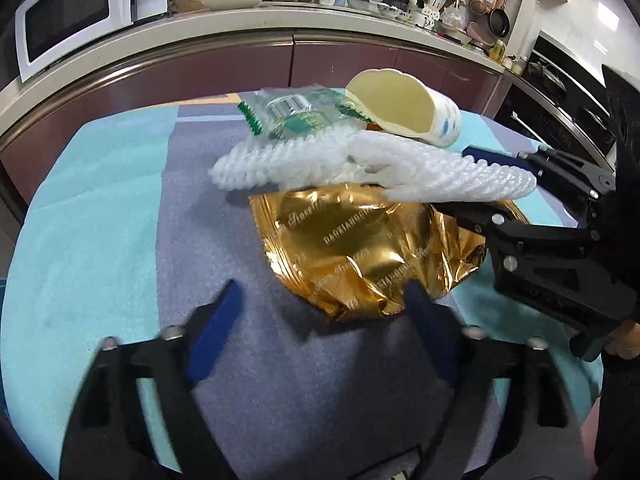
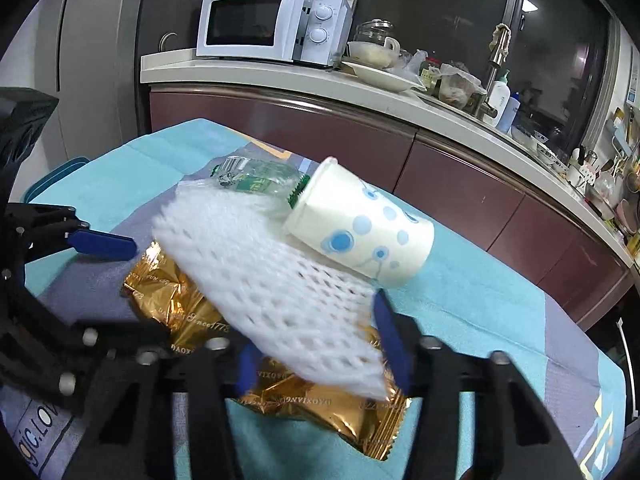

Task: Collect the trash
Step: 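Grasp the gold foil bag with the left gripper while the right gripper grasps a foam net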

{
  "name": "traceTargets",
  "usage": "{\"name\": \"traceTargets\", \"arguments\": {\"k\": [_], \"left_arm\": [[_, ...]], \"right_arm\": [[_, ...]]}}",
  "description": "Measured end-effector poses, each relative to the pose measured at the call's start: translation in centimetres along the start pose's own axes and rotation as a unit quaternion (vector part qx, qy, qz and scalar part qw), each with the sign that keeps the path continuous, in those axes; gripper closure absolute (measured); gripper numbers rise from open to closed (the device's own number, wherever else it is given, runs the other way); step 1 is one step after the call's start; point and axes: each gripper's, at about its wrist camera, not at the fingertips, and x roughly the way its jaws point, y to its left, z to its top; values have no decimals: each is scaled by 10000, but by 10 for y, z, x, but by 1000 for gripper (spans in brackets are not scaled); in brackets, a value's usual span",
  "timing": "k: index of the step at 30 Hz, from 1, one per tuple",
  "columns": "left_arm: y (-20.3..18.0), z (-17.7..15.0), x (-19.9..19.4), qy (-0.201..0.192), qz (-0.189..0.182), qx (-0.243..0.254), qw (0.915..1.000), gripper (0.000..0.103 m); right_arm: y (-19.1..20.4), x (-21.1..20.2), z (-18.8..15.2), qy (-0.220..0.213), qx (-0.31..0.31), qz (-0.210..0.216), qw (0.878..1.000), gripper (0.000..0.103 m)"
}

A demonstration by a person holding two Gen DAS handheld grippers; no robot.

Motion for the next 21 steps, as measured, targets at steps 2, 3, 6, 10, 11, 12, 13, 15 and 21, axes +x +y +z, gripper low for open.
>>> {"name": "traceTargets", "arguments": {"k": [2, 3, 6, 10, 11, 12, 13, 15, 21], "left_arm": [[2, 1, -1, -13, -60, -37, 10000, 47], [4, 1, -3, -22, -112, -81, 9999, 54], [7, 1, -3, -62, -174, -155, 9997, 65], [10, -1, -4, -60, -241, -287, 9993, 61], [11, -1, -5, -64, -287, -306, 9991, 61], [11, -2, -5, -65, -308, -284, 9991, 65], [10, -2, -3, -47, -342, -211, 9992, 75], [11, 0, -3, -87, -362, -255, 9990, 76], [13, -1, 2, 15, -575, -361, 9977, 94]], "right_arm": [[-1, -1, -1, -9, 60, 67, 10000, 73], [-2, -1, -1, -18, 77, 86, 9999, 80], [-3, -3, -4, -25, 129, 192, 9997, 92], [-3, -9, -4, -93, 131, 144, 9998, 87], [-3, -12, -4, -167, 150, 151, 9996, 82], [-3, -14, -3, -183, 147, 198, 9995, 83], [-2, -15, -3, -179, 122, 193, 9996, 87], [-1, -14, -3, -154, 91, 174, 9997, 94], [0, -18, -4, -203, 110, 201, 9995, 98]]}}
